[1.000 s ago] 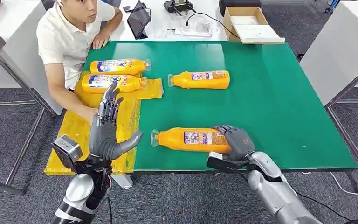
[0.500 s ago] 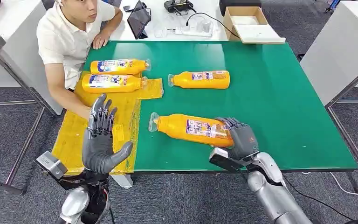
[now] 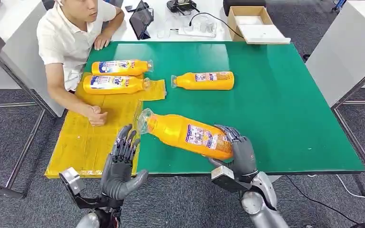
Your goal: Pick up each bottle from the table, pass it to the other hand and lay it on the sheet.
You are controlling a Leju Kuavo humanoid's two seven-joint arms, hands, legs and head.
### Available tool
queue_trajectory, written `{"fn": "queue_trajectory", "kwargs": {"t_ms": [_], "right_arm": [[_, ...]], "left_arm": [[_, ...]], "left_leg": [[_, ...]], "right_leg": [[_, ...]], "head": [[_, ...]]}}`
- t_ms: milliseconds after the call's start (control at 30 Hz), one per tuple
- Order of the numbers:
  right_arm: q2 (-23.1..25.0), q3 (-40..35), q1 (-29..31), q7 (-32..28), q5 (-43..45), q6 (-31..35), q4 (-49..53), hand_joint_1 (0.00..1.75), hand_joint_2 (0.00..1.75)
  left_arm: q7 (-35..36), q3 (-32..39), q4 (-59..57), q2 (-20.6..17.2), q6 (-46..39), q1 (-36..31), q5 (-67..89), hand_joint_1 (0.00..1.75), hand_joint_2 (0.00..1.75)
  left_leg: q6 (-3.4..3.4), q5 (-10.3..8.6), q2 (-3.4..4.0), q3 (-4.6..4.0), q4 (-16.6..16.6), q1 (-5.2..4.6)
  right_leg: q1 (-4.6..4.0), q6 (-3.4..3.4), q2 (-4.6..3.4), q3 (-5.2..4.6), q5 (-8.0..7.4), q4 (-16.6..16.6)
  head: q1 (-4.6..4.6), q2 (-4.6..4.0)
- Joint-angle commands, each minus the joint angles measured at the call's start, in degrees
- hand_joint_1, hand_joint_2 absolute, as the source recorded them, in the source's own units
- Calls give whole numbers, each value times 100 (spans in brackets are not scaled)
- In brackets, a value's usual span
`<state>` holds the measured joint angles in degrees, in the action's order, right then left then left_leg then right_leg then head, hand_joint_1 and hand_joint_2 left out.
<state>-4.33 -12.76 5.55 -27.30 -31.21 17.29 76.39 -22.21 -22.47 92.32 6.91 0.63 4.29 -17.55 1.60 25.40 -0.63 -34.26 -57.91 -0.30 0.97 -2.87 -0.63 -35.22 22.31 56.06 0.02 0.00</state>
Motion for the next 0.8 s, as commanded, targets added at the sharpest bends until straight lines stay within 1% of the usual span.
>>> {"fn": "queue_trajectory", "kwargs": {"t_ms": [33, 100, 200, 233, 267, 300, 333, 367, 467, 533, 600, 767, 800], "right_arm": [[175, -58, -20, -16, 60, -63, 195, 175, 175], [175, -58, -20, -16, 60, -63, 195, 175, 175], [260, -161, -18, -110, 263, -302, 153, 175, 175], [284, -236, -4, -116, 277, -373, 108, 175, 175], [326, -314, 13, -125, 313, -439, 60, 175, 175], [361, -445, 45, -145, 352, -562, -11, 175, 175], [398, -543, 70, -190, 429, -659, -61, 175, 175], [448, -663, 96, -210, 461, -739, -119, 175, 175], [530, -997, 174, -250, 508, -915, -255, 175, 175], [551, -1200, 220, -273, 584, -994, -336, 175, 175], [590, -1338, 241, -336, 672, -1110, -391, 175, 175], [697, -1740, 319, -414, 757, -1340, -576, 175, 175], [701, -1781, 333, -420, 765, -1356, -600, 175, 175]], "left_arm": [[0, -111, -308, -31, -20, -63, 11, 0, 175], [0, -111, -308, -31, -20, -63, 11, 0, 175], [-31, -127, -306, -5, -47, -88, 99, 0, 175], [-54, -138, -304, 9, -54, -108, 137, 0, 175], [-90, -152, -302, 23, -69, -136, 190, 0, 175], [-139, -189, -291, 32, -75, -173, 257, 0, 175], [-200, -226, -278, 32, -89, -207, 331, 0, 175], [-245, -259, -264, 38, -126, -245, 419, 0, 175], [-251, -328, -272, 55, -128, -330, 431, 0, 175], [-260, -391, -278, 42, -76, -370, 414, 0, 175], [-252, -422, -308, 46, -2, -407, 338, 0, 175], [-263, -497, -433, 59, 127, -539, 246, 0, 175], [-272, -498, -439, 61, 144, -554, 230, 0, 175]], "left_leg": [[-9, 8, 7, 25, 5, 4], [-9, 9, 10, 26, 5, 3], [-5, 3, 3, 14, 5, 0], [-12, 10, 7, 31, 8, 4], [-8, 5, 7, 16, 5, 2], [-12, 10, 9, 28, 7, 4], [-7, 5, 8, 14, 4, 2], [-12, 11, 13, 31, 6, 4], [-9, 4, 9, 16, 3, 5], [-15, 11, 18, 32, 2, 10], [-8, 5, 16, 18, 3, 5], [-12, 8, 17, 33, 9, 8], [-9, 4, 11, 23, 7, 6]], "right_leg": [[-5, 11, 3, 25, 8, -5], [-4, 11, 0, 25, 8, -5], [-1, 6, 3, 13, 4, -3], [-6, 13, 3, 29, 10, -5], [-3, 8, 0, 15, 4, -4], [-6, 12, 0, 27, 8, -5], [-4, 8, -2, 13, 3, -3], [-7, 13, -2, 28, 8, -4], [-6, 9, -2, 14, 2, -3], [-12, 17, -6, 28, 8, -2], [-6, 9, -8, 14, 1, -3], [-9, 13, -7, 29, 6, -7], [-6, 10, -3, 21, 3, -6]], "head": [[0, 0], [0, -2], [0, 0], [0, 0], [0, -2], [0, 0], [0, -2], [0, 0], [0, 0], [0, -2], [0, 0], [0, 0], [0, 0]]}}
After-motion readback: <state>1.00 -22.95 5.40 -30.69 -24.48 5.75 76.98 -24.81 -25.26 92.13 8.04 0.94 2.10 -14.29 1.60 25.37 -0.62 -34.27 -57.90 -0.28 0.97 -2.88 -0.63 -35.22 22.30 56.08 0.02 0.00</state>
